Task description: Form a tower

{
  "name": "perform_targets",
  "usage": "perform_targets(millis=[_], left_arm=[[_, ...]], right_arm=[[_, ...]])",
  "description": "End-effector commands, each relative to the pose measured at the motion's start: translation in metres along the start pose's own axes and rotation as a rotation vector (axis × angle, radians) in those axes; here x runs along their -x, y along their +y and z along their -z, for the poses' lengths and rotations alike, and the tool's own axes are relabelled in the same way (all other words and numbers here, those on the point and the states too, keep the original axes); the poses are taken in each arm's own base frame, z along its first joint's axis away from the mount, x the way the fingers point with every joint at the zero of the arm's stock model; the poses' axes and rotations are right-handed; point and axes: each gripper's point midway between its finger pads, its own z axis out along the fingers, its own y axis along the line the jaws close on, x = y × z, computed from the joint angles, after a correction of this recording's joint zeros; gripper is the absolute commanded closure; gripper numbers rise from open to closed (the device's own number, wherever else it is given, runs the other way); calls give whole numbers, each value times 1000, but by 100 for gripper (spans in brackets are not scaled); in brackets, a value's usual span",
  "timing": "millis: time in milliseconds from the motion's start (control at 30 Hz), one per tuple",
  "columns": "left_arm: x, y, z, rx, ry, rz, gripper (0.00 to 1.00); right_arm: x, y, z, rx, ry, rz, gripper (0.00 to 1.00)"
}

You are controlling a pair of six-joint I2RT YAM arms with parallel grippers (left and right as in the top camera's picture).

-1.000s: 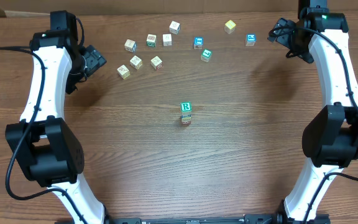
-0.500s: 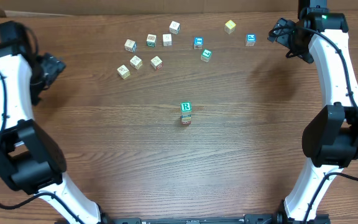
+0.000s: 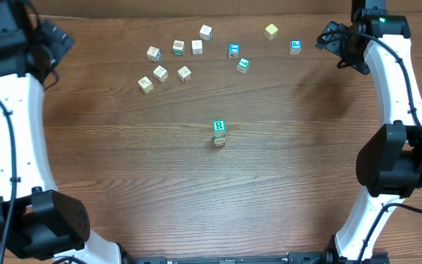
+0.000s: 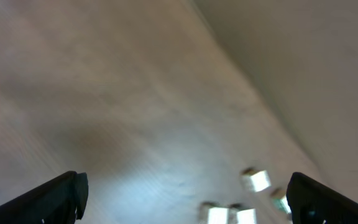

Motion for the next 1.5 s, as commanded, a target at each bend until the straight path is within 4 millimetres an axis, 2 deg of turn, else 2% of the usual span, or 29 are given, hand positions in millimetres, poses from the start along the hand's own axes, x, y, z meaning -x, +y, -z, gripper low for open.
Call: perform_targets(millis=[0, 133, 233, 333, 467, 600, 700, 800, 967, 1033, 1167, 1400, 1467], left_arm=[[-15, -20, -2, -17, -13, -33, 0], [-34, -25, 1, -25, 15, -76, 0], [-58, -8, 2, -11, 48, -83, 0], [-65, -2, -3, -53, 0, -66, 0], [-75, -16, -13, -240, -91, -69, 1], [-84, -36, -8, -475, -204, -128, 0], [-90, -39, 0, -552, -285, -184, 0], [-104, -34, 4, -575, -326, -253, 0], [-137, -6, -6, -541, -280, -276, 0], [-162, 16, -15, -505, -230, -282, 0], [-190, 48, -25, -434, -185, -283, 1], [-229, 101, -30, -330, -143, -297, 0], [-247, 119, -30, -309, -112, -302, 1]], right_arm=[[6, 1, 5, 4, -21, 2, 0], [6, 1, 5, 4, -21, 2, 0], [6, 1, 5, 4, -21, 2, 0], [6, 1, 5, 4, -21, 2, 0], [6, 1, 5, 4, -21, 2, 0], [6, 1, 5, 4, -21, 2, 0], [6, 1, 5, 4, -21, 2, 0], [6, 1, 5, 4, -21, 2, 0], [6, 1, 5, 4, -21, 2, 0], [6, 1, 5, 4, -21, 2, 0], [6, 1, 5, 4, -21, 2, 0], [6, 1, 5, 4, -21, 2, 0], [6, 1, 5, 4, -21, 2, 0]])
